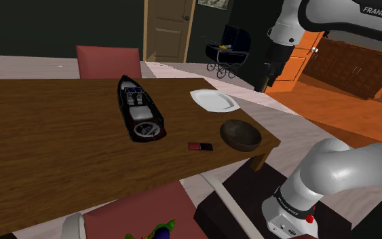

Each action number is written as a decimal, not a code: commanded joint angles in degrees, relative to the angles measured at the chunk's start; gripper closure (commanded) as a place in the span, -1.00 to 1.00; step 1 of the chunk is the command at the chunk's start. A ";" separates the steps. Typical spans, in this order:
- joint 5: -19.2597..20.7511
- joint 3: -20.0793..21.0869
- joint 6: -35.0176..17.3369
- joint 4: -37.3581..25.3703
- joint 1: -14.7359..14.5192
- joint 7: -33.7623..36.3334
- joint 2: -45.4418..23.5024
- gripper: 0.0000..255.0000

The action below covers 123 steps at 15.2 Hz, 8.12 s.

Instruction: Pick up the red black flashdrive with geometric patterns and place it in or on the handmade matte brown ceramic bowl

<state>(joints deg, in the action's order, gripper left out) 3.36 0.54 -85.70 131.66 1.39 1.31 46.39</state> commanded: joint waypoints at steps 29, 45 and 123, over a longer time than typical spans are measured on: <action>-8.50 7.38 -38.62 16.42 -22.67 -27.66 -21.84 -1.00; -8.54 7.63 -41.87 17.90 -22.68 -27.58 -23.64 1.00; 2.48 -9.29 -16.83 22.03 -14.68 -44.20 5.33 -1.00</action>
<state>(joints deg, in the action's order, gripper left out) 5.92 -9.13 -102.55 153.73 -13.13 -42.98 50.79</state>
